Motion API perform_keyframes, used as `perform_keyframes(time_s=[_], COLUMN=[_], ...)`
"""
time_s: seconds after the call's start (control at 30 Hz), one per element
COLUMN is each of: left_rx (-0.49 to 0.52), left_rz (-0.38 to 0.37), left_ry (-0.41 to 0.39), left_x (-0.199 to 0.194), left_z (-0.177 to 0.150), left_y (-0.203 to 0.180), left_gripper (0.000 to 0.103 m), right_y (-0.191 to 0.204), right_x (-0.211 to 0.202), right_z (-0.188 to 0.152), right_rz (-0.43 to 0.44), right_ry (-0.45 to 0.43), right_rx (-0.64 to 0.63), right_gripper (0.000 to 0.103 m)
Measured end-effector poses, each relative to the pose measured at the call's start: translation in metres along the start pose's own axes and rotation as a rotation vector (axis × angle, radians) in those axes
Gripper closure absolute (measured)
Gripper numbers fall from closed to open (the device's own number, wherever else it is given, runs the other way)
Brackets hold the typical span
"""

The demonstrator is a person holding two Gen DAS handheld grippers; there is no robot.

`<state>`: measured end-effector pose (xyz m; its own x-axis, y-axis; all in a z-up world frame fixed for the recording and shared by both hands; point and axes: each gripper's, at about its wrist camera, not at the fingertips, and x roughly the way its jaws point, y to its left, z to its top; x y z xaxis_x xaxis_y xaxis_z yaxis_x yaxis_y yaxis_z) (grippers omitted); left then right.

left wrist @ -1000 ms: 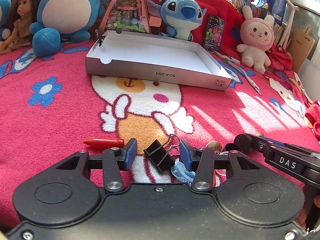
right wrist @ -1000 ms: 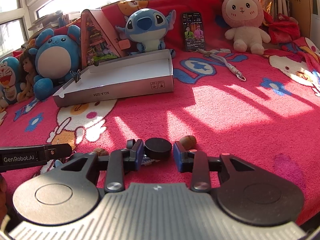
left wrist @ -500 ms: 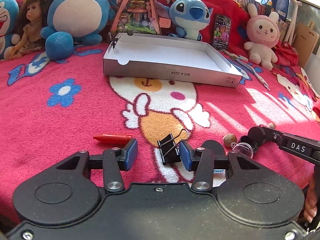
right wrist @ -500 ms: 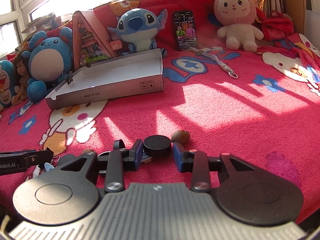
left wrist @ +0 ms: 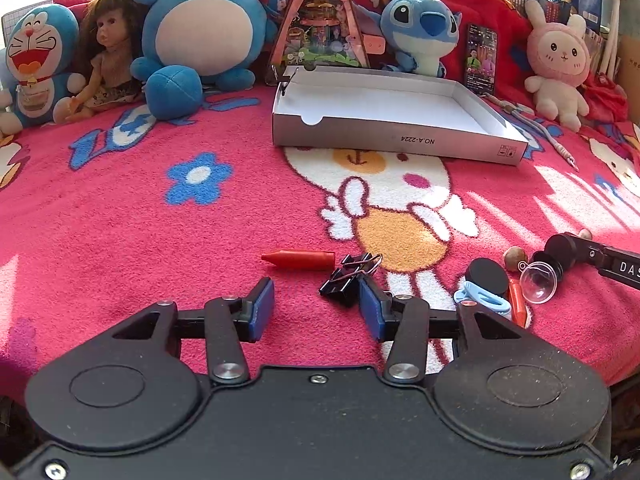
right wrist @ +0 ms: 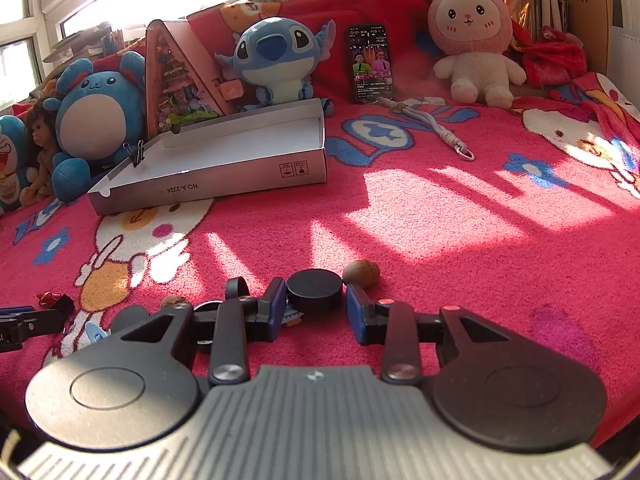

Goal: Organize rigid objects
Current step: 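Lift the binder clip with the left tool while the right tool grasps a black round cap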

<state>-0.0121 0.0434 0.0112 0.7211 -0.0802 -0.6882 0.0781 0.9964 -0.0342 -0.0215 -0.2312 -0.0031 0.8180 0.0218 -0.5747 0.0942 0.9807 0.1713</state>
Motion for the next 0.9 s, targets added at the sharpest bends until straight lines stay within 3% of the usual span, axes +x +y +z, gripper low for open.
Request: perform_keyframes(time_s=[0.2, 0.27, 0.4, 0.47, 0.63, 0.9], left_rx=[-0.017, -0.028, -0.107, -0.180, -0.181, -0.177], left_rz=[0.057, 0.076, 0.167, 0.219, 0.110, 0.083], left_ry=[0.002, -0.003, -0.006, -0.018, -0.062, -0.102], left_x=[-0.001, -0.002, 0.001, 0.002, -0.008, -0.022], left_z=[-0.001, -0.001, 0.001, 0.002, 0.003, -0.001], left_y=[0.013, 0.017, 0.027, 0.033, 0.024, -0.002], left_gripper=[0.057, 0.053, 0.048, 0.047, 0.046, 0.044], right_y=[0.000, 0.000, 0.001, 0.000, 0.001, 0.008], right_x=[-0.001, -0.001, -0.001, -0.001, -0.001, 0.000], right_z=[-0.001, -0.001, -0.002, -0.002, -0.002, -0.004], right_rz=[-0.002, -0.002, -0.003, -0.004, -0.010, -0.076], right_ry=[-0.001, -0.001, -0.003, -0.003, -0.007, -0.039], right_rx=[-0.003, -0.002, -0.001, 0.001, -0.006, -0.041], right_gripper=[0.056, 0.056, 0.056, 0.049, 0.046, 0.041])
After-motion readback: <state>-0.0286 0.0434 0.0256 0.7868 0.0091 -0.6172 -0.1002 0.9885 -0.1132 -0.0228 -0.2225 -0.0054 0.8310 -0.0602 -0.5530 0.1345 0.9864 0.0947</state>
